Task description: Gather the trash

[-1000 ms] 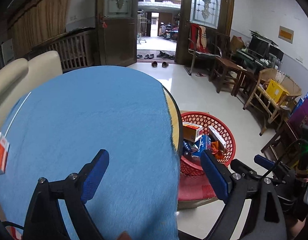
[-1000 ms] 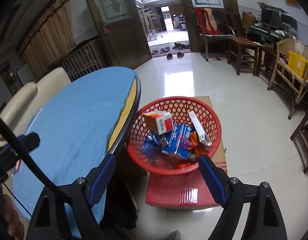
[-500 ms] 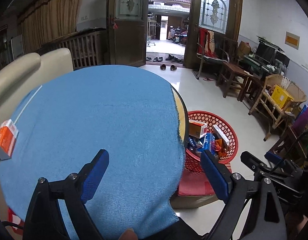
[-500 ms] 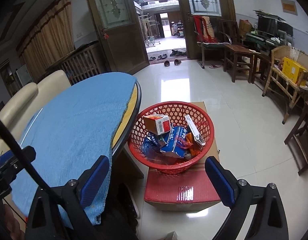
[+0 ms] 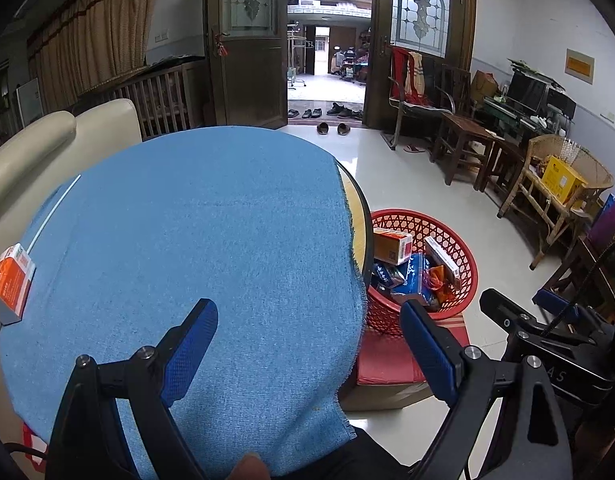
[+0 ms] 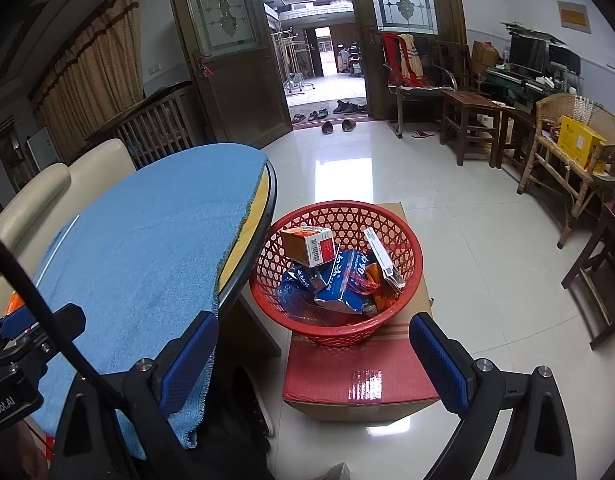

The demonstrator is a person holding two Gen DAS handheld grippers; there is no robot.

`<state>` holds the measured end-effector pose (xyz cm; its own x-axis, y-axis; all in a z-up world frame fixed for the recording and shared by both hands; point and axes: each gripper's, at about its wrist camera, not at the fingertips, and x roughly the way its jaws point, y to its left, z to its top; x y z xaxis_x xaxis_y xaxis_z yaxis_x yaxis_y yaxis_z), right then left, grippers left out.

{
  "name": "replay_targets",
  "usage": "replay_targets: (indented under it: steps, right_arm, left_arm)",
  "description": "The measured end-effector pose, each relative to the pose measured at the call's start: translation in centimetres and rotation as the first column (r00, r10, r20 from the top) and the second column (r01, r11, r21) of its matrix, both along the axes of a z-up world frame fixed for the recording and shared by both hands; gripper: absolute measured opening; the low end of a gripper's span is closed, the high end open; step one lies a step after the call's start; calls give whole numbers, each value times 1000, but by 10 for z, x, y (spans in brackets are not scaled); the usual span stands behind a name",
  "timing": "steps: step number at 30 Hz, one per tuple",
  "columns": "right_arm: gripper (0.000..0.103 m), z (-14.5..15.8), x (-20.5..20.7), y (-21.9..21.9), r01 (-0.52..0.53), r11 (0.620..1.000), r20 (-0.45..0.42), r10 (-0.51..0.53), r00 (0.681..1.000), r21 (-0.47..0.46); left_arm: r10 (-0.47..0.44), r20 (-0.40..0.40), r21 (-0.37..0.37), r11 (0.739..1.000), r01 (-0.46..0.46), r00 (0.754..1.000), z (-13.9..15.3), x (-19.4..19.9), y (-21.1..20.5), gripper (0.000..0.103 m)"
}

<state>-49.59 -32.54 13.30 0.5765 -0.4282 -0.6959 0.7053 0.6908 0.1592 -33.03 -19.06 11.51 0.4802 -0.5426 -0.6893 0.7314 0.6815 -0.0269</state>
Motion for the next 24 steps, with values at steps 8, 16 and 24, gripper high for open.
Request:
replay_targets:
  steps: [8,16,24]
  right_arm:
    - [98,1,-1,0,5,1000,-1,-5,1000,1]
    - [98,3,-2,0,10,1000,0,-10,1000,-2]
    - [98,5,-4,0,13,1000,3,-13,1000,-7]
  left_arm:
    - [-10,5,6,1000,10,1000,0,-1,0,93]
    - [-15,12,7,1000,15,1000,1,-4,0,93]
    - [-18,10,4,1000,18,1000,2,-4,0,92]
